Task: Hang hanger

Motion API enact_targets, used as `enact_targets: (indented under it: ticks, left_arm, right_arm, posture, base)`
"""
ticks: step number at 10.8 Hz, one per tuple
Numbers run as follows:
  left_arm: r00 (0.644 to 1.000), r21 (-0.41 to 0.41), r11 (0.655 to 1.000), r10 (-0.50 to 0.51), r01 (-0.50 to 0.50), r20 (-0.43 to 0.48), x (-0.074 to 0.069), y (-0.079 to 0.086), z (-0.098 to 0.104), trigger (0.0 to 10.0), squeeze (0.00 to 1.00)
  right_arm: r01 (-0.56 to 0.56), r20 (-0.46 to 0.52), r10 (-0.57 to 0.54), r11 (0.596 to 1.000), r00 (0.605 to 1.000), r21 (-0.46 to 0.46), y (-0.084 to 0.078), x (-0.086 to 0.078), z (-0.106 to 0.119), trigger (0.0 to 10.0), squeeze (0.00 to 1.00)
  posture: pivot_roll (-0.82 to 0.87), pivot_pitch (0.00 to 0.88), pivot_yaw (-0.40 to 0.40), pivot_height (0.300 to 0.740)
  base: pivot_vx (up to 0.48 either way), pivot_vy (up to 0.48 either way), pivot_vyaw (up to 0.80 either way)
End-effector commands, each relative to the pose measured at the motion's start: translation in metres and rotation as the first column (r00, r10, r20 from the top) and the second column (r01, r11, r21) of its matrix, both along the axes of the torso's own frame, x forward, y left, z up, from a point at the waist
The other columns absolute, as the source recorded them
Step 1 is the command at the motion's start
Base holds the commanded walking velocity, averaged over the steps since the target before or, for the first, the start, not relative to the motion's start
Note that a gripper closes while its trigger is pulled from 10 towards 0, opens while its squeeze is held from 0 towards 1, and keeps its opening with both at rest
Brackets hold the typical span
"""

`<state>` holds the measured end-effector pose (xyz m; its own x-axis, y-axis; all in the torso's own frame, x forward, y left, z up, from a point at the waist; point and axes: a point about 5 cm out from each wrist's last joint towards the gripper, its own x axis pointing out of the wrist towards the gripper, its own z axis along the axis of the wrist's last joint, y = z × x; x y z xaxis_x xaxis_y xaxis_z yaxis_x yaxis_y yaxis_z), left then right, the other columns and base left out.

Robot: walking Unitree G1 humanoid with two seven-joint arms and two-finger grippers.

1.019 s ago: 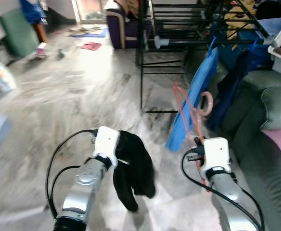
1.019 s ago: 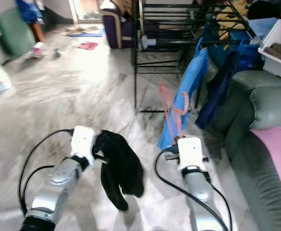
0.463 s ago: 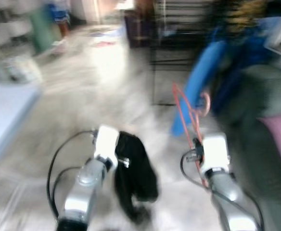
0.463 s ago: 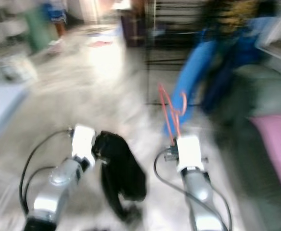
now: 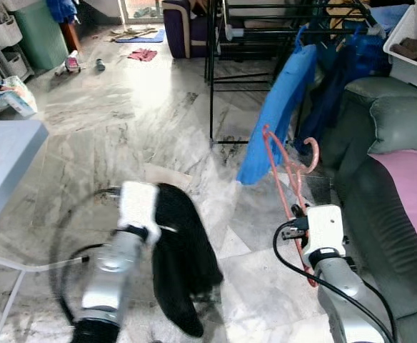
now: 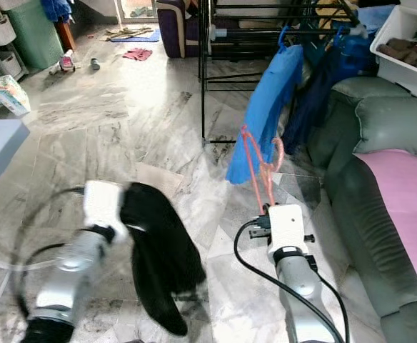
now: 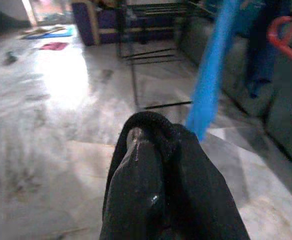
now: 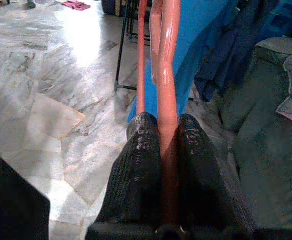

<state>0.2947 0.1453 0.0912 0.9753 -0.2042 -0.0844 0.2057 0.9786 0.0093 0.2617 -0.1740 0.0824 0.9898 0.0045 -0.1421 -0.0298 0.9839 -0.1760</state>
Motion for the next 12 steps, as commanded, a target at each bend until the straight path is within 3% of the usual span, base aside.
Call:
enact_targets:
  ticks: [1, 6, 10, 12]
  left_arm:
    - [0.999, -0.011, 0.999, 0.052, -0.052, 0.015, 0.001, 0.01, 0.002, 10.0, 0.0]
    - [0.979, 0.027, 0.981, 0.19, -0.193, 0.071, -0.011, 0.039, 0.0, 10.0, 0.0]
    - [0.985, 0.03, 0.987, 0.156, -0.158, 0.071, -0.006, 0.033, 0.001, 10.0, 0.0]
    - [0.979, 0.027, 0.981, 0.189, -0.191, 0.071, -0.005, 0.038, 0.001, 10.0, 0.0]
  right_arm:
    - [-0.008, 0.037, 0.008, 1.0, 0.999, 0.0, -0.001, 0.002, 0.008, 10.0, 0.0]
    - [0.004, 0.046, -0.003, 1.0, 0.999, -0.007, -0.007, 0.003, 0.01, 10.0, 0.0]
    - [0.029, 0.037, -0.029, 1.0, 0.999, 0.006, -0.005, -0.001, 0.005, 10.0, 0.0]
    - [0.035, 0.021, -0.036, 0.999, 0.999, 0.028, -0.005, -0.003, 0.002, 10.0, 0.0]
  posture:
    - [-0.06, 0.047, 0.005, 0.74]
    - [-0.04, 0.039, -0.009, 0.74]
    - [-0.04, 0.033, 0.016, 0.74]
    - [-0.04, 0.022, 0.016, 0.74]
  base:
    - [0.0, 0.0, 0.0]
    - [0.0, 0.0, 0.0]
    - [0.0, 0.0, 0.0]
    - [0.0, 0.0, 0.0]
